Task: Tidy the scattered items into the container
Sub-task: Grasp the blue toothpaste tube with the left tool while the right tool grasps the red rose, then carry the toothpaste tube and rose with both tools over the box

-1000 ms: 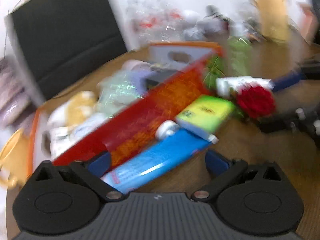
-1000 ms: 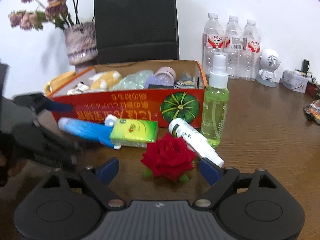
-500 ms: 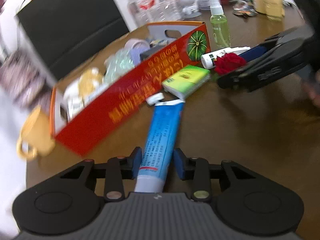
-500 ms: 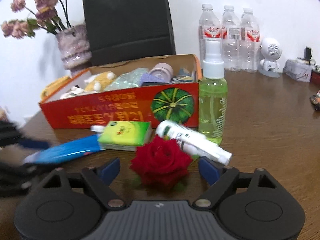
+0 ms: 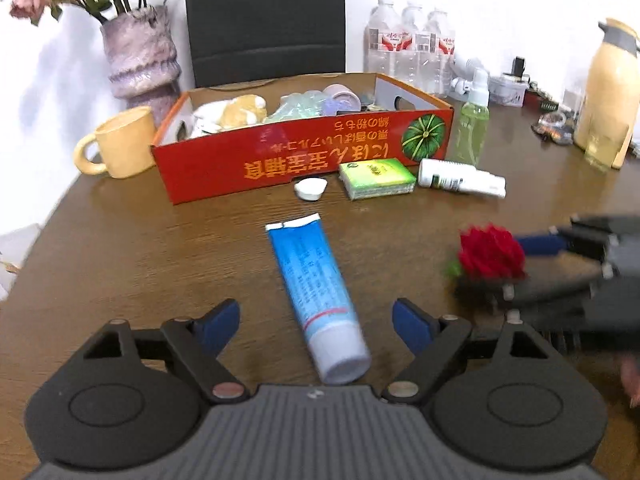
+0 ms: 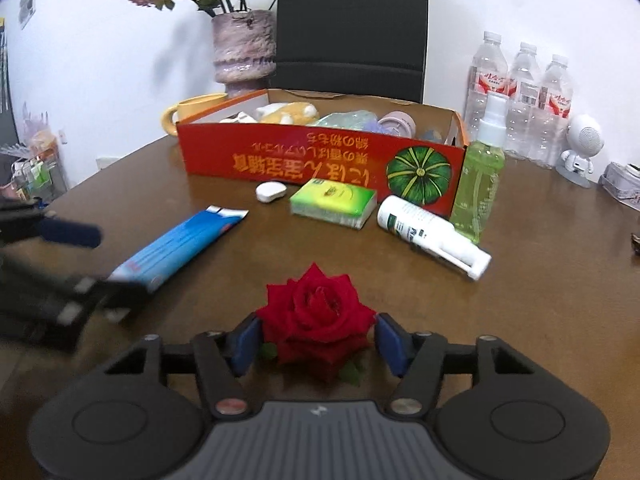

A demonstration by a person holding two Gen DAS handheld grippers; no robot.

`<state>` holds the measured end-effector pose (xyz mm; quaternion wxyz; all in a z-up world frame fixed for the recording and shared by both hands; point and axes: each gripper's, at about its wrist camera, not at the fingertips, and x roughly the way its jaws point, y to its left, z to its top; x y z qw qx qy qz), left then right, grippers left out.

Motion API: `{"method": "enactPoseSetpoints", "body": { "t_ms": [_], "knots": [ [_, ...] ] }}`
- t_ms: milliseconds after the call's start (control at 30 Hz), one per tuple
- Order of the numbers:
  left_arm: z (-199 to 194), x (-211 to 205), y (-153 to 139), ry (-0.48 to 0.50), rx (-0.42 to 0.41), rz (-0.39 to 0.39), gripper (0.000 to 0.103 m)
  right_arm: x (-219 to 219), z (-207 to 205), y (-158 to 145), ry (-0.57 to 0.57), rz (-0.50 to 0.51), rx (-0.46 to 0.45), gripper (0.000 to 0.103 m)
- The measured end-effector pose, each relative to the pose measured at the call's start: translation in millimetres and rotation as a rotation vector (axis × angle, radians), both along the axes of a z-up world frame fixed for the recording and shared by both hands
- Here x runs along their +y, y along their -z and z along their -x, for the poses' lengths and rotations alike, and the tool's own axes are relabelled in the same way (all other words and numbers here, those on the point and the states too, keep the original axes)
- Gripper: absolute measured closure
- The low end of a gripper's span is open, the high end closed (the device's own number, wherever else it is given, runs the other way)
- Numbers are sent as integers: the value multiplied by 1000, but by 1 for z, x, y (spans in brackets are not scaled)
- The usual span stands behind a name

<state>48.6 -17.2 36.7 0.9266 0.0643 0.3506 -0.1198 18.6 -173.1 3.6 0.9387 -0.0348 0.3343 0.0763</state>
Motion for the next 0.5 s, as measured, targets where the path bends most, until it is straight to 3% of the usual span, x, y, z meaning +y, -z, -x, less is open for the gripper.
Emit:
{"method": "enactPoseSetpoints", "body": {
  "t_ms": [67, 100, 133, 200, 267, 400, 500],
  "knots": [
    [-11, -4, 4, -4, 15, 18, 19, 3, 5, 1, 9, 1, -5, 34],
    [-18, -6, 7, -7, 24, 24, 27, 3, 4, 1, 15, -4, -5, 34],
    [-24, -8, 9, -9, 35, 30, 46, 3, 3, 0, 20, -7, -4, 34],
    [-27, -9, 14, -26, 36, 31, 69, 1, -2, -1, 26, -14, 2, 36],
    [-21, -6, 14, -26, 40, 47, 70, 1, 0, -1, 31, -19, -1, 48],
    [-3, 7, 4, -37, 24, 123, 71, -2, 7, -7, 27, -69, -15, 53],
    [0, 15, -21, -37, -32, 164, 71, -2, 8, -18, 26, -83, -57, 54]
  ]
}}
